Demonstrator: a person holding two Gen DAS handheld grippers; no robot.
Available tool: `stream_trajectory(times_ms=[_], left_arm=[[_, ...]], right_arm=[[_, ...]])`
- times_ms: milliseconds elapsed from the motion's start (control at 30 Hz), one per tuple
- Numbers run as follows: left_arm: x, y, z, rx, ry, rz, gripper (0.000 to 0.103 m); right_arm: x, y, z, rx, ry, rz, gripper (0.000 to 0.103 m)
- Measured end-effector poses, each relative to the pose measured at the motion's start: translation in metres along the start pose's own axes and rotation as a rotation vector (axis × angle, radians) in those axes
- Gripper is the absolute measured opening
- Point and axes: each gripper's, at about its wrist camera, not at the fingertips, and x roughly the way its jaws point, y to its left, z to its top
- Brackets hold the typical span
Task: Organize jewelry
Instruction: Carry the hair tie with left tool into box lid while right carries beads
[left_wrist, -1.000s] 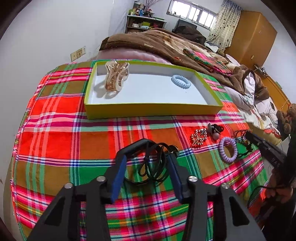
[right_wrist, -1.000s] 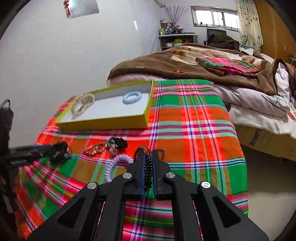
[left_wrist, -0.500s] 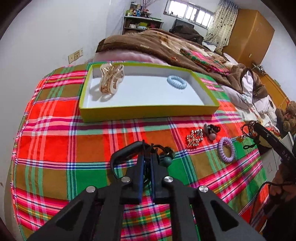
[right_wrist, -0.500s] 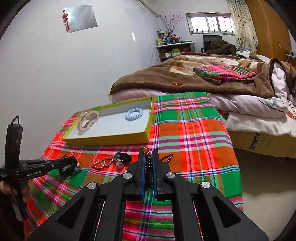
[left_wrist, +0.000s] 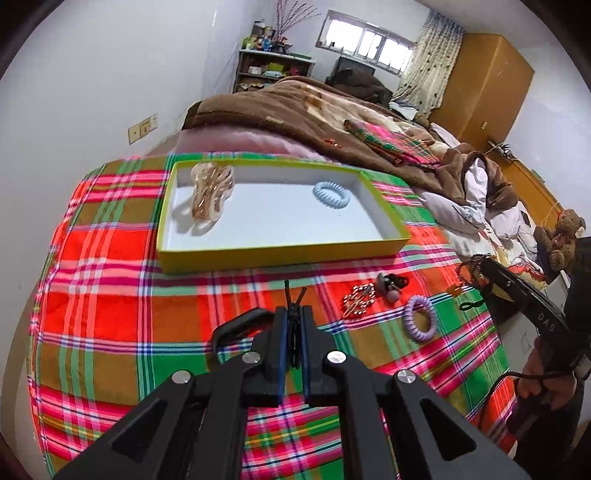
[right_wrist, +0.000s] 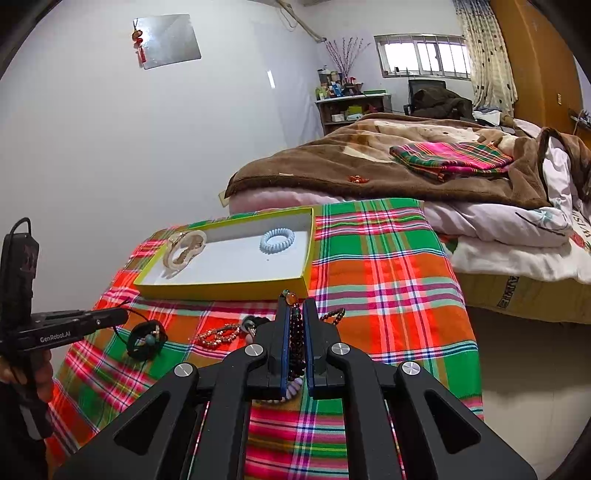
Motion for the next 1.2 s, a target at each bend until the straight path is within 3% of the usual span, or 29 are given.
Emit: stream_trajectory(times_ms=[500, 1200], left_arm=[[-0.011, -0.002, 0.029, 0.001, -0.050, -0.014, 0.007], [0.026, 0.002, 0.092, 0.018, -0.047, -0.043, 0.007]], right_arm=[[0.007, 0.022, 0.029, -0.036, -0.008, 0.036, 0.007], [0.082, 0.046, 0.069, -0.072, 0.080, 0.056, 0.007]])
